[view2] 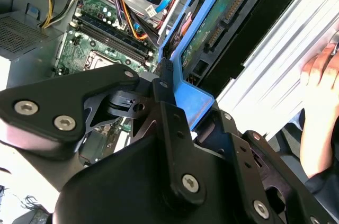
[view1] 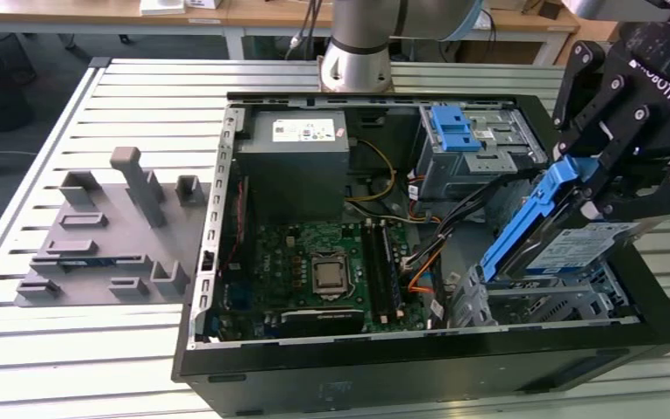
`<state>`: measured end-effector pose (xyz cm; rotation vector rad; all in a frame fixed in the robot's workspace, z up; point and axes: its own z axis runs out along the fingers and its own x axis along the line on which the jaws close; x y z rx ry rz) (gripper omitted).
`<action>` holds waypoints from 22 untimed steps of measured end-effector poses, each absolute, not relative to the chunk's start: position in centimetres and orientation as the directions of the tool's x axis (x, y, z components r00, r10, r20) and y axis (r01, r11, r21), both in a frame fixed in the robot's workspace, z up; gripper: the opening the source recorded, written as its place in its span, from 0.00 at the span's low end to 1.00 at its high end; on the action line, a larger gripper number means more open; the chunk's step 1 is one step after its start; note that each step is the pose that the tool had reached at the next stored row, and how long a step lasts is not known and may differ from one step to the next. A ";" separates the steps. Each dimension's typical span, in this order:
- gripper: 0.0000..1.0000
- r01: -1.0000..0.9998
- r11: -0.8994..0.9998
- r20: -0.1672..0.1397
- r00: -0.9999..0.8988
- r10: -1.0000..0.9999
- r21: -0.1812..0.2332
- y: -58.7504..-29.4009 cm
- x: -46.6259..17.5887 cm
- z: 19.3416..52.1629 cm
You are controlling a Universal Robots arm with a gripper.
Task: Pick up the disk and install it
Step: 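Insert the disk into the insertion slot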
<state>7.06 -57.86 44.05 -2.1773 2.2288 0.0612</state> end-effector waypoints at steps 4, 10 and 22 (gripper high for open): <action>0.37 -1.000 0.022 -0.045 -0.023 -0.999 0.010 -57.9 7.1 44.0; 0.37 -1.000 0.022 -0.045 -0.023 -0.999 0.010 -57.9 7.1 43.8; 0.37 -1.000 0.022 -0.048 -0.023 -0.999 0.010 -57.9 7.1 43.6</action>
